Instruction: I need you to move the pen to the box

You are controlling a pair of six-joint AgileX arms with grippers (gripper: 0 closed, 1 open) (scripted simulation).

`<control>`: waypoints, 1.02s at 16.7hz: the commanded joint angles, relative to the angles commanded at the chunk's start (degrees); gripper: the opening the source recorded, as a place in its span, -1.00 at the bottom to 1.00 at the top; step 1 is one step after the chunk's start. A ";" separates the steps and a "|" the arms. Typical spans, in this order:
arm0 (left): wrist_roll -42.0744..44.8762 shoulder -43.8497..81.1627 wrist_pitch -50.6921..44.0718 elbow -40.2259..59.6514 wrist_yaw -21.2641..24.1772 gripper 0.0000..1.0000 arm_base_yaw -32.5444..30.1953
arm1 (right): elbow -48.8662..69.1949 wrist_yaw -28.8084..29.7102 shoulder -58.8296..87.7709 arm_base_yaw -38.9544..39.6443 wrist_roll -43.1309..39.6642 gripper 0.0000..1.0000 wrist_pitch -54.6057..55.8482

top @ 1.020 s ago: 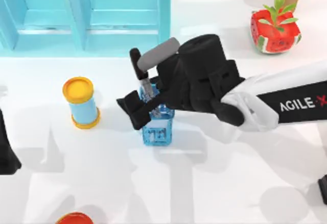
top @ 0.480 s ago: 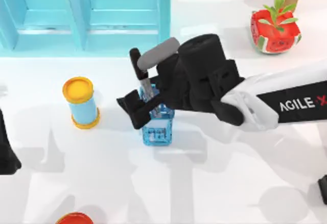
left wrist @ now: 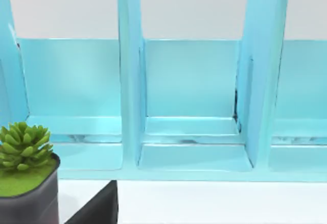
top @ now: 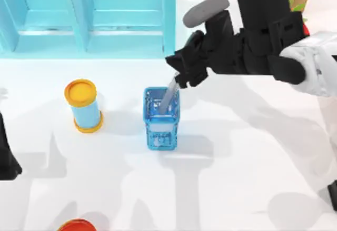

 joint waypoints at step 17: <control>0.00 0.00 0.00 0.00 0.00 1.00 0.00 | 1.09 -11.12 -16.79 -17.29 -11.21 -1.00 -25.53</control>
